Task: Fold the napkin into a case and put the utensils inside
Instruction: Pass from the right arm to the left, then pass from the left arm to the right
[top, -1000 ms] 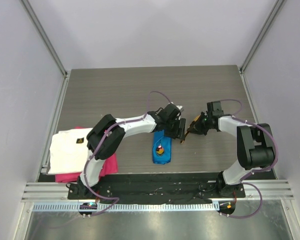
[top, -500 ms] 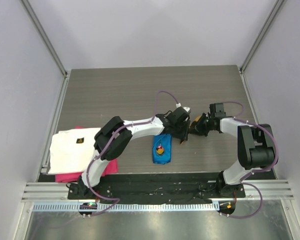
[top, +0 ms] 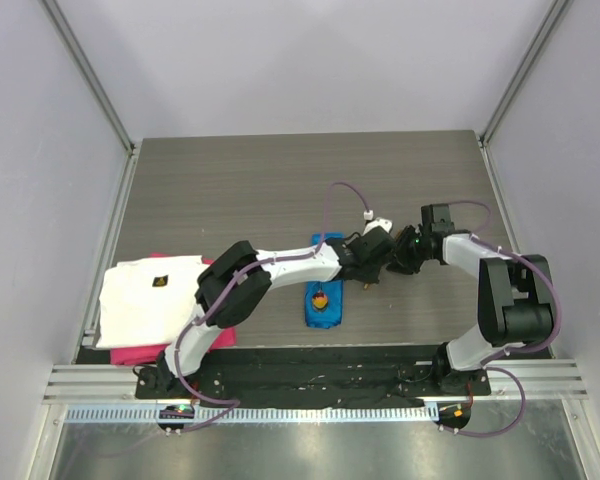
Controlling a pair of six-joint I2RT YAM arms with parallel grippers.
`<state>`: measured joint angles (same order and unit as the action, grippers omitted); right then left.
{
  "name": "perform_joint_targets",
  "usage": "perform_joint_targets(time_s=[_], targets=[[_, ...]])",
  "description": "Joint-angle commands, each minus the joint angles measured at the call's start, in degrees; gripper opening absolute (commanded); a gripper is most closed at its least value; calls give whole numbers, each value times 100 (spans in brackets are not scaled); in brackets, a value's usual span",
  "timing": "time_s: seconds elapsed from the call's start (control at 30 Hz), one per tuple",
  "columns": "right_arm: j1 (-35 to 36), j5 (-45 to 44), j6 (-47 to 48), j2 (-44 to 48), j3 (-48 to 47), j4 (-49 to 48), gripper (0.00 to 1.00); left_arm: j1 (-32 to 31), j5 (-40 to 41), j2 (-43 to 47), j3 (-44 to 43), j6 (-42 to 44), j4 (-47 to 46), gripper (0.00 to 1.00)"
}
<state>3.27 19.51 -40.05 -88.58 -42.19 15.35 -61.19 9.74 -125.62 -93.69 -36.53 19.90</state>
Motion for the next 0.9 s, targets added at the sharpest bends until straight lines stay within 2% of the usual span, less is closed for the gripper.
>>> perform_joint_targets(time_s=[0.0, 0.2, 0.5, 0.6, 0.7, 0.73, 0.8, 0.83, 0.87], targets=[[16, -377, 349, 43, -526, 749, 44, -121, 863, -235, 158, 147, 357, 0], [33, -439, 375, -221, -878, 890, 50, -227, 1039, -226, 184, 103, 383, 0], [244, -597, 428, -915, -1300, 855, 48, -315, 1136, -252, 105, 173, 427, 0], [306, -650, 437, -1109, -1440, 794, 38, -341, 1188, -244, 105, 190, 444, 0], [315, -554, 463, -1074, -1380, 654, 17, -332, 1188, -69, 123, 138, 620, 0], [306, -501, 463, -1031, -1257, 566, 1, -315, 1084, 28, 149, 112, 620, 1], [315, -169, 542, -873, -1142, 355, 1, -253, 795, 422, 272, -28, 629, 9], [306, -10, 577, -811, -1064, 241, 1, -158, 427, 642, 420, -64, 594, 23], [306, 79, 734, -741, -1037, 240, 1, -113, 224, 844, 509, -82, 577, 29]])
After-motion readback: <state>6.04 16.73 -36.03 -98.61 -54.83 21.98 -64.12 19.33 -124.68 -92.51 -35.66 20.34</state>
